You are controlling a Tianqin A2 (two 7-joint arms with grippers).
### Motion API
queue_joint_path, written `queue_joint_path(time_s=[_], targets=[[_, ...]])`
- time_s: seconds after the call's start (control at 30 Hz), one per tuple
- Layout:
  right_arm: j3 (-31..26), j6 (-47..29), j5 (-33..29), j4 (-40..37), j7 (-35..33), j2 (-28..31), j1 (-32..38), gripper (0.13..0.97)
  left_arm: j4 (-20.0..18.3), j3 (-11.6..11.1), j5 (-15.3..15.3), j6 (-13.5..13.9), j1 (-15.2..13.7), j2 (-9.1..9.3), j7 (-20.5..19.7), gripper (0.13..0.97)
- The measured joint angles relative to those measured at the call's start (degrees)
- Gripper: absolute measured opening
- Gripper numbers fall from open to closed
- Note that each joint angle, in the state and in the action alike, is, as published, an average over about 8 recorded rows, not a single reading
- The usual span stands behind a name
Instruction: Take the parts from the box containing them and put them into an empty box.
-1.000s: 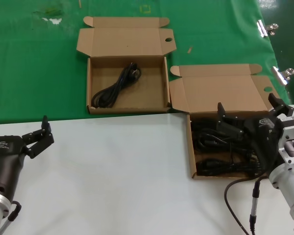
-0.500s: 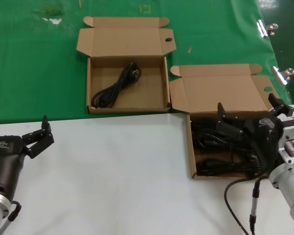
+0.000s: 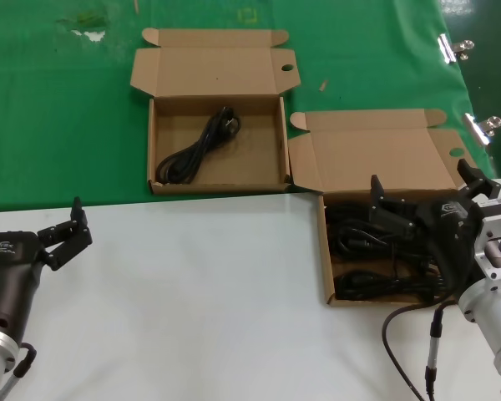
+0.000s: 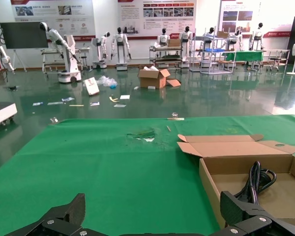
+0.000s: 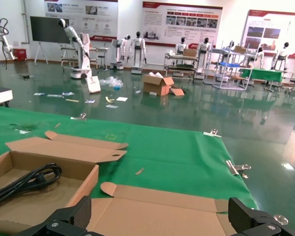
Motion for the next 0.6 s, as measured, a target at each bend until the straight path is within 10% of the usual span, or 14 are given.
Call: queue_joint_path(time_s=[0.6], targets=[[0.0,0.0,0.0,0.0,0.0,0.0,0.0,0.966,0.0,0.0,0.0,0.0,0.0,0.0,0.0,0.966]])
